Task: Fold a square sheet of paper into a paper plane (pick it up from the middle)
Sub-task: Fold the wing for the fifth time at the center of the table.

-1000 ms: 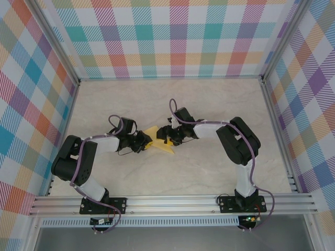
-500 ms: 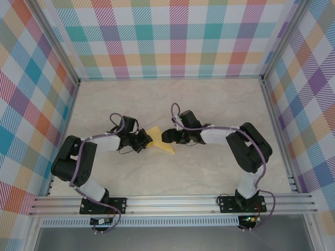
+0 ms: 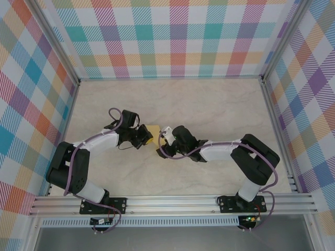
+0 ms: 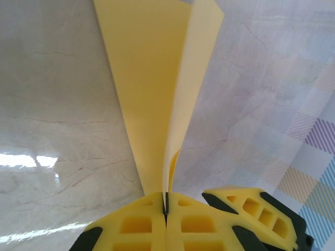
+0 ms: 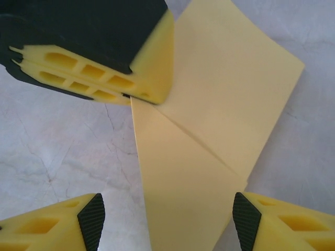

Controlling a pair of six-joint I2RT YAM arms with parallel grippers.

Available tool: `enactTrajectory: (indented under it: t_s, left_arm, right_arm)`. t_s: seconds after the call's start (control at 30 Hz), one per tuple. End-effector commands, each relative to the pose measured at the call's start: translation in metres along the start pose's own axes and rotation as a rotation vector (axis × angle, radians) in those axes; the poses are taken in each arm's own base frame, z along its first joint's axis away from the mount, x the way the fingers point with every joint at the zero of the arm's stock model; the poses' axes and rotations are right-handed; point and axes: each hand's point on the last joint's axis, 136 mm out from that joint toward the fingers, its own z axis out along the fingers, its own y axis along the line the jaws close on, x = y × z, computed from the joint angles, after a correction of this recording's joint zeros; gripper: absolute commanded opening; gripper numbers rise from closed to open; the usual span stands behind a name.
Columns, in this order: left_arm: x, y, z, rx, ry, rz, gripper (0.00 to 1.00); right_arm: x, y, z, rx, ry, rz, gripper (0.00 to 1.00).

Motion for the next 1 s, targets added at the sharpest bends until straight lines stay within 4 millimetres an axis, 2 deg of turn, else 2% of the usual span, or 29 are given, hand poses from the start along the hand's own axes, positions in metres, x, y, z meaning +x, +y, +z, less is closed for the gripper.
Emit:
enactTrajectory:
  t_s: [0.0,0.07,0.17,0.4,0.43,0.7,0.97]
  left_arm:
    - [0.006,-0.005,-0.004,-0.019,0.005,0.019,0.00]
    - [0.009,0.001,-0.004,-0.047,0.019,0.006,0.00]
    - [0.009,0.000,-0.003,-0.049,0.022,0.007,0.00]
    - [0.009,0.000,-0.001,-0.052,0.026,0.001,0.00]
    - [0.009,0.000,0.000,-0.055,0.027,-0.001,0.00]
    - [0.008,0.000,0.000,-0.060,0.025,-0.002,0.00]
    - [0.007,0.003,0.003,-0.071,0.020,-0.014,0.00]
  right_arm:
    - [-0.016,0.000,0.011,0.050,-0.067,-0.133,0.66]
    - [-0.014,0.001,0.017,0.066,-0.064,-0.149,0.65]
    - [-0.015,0.003,0.023,0.108,-0.088,-0.207,0.63]
    - [-0.016,-0.012,0.034,0.233,-0.124,-0.190,0.57]
    - [-0.022,-0.013,0.034,0.243,-0.155,-0.188,0.56]
    - [-0.021,-0.020,0.034,0.293,-0.165,-0.181,0.42]
    - [-0.022,-0.014,0.034,0.285,-0.156,-0.188,0.46]
